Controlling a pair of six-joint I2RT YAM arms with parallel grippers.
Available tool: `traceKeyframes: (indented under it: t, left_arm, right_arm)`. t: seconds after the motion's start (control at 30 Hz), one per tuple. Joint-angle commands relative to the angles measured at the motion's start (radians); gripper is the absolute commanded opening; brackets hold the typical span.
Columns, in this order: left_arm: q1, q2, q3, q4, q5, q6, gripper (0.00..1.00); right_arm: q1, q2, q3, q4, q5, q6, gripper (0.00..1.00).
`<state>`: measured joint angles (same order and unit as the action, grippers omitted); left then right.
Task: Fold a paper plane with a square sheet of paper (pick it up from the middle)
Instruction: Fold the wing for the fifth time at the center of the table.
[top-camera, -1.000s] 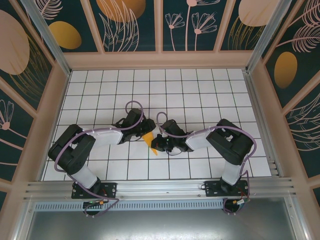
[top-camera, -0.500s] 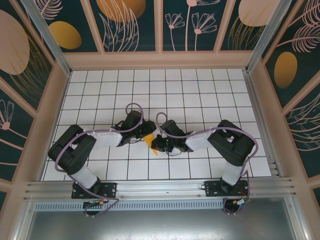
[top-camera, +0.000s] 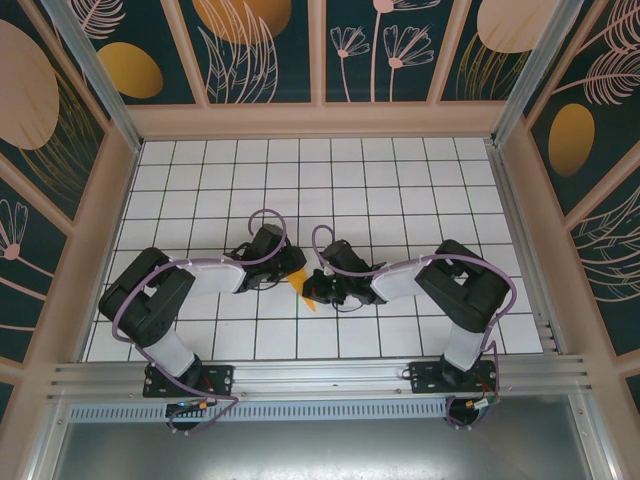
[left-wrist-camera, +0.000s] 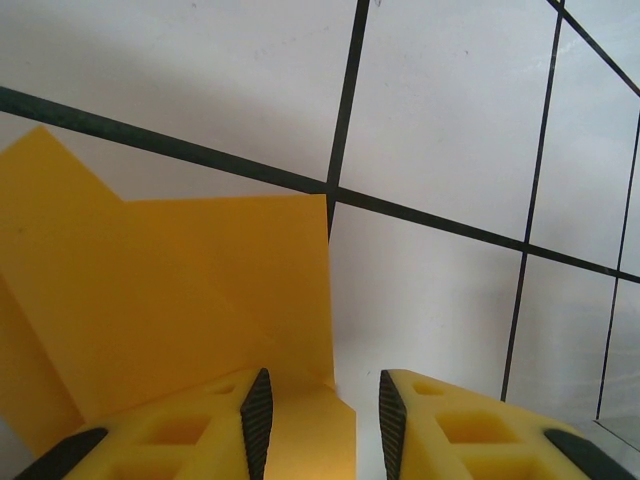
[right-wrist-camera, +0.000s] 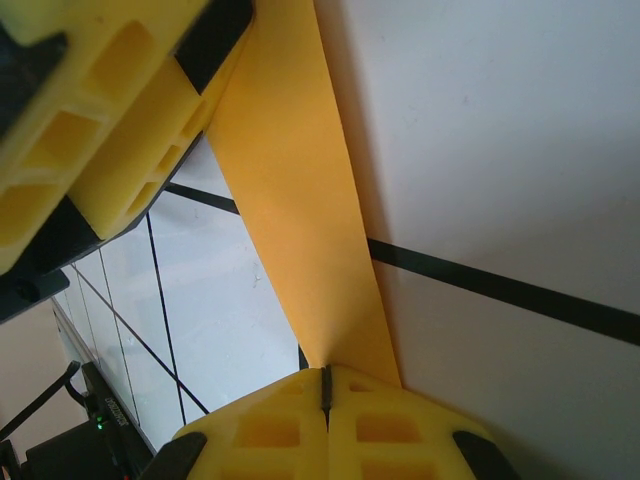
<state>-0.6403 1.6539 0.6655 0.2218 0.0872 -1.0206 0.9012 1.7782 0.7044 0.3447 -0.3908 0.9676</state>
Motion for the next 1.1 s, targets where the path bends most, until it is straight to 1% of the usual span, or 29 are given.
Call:
traceKeyframes:
  t: [0.0, 0.27, 0.77, 1.07]
  left_arm:
    - [0.032, -0.008, -0.031, -0.077, -0.064, 0.025, 0.35]
    - [0.09, -0.015, -0.051, -0.053, -0.032, 0.062, 0.36]
    - [0.164, -0.045, -0.083, -0.051, -0.023, 0.107, 0.36]
    - [0.221, -0.055, -0.074, -0.102, -0.055, 0.142, 0.36]
  right_arm:
    - [0.008, 0.028, -0.042, -0.188, 0.054, -0.022, 0.0]
    - [0.01, 0.034, -0.048, -0.182, 0.05, -0.021, 0.0]
    - [0.024, 0.054, -0.032, -0.193, 0.036, -0.035, 0.0]
    - [0.031, 0.067, -0.012, -0.206, 0.035, -0.044, 0.0]
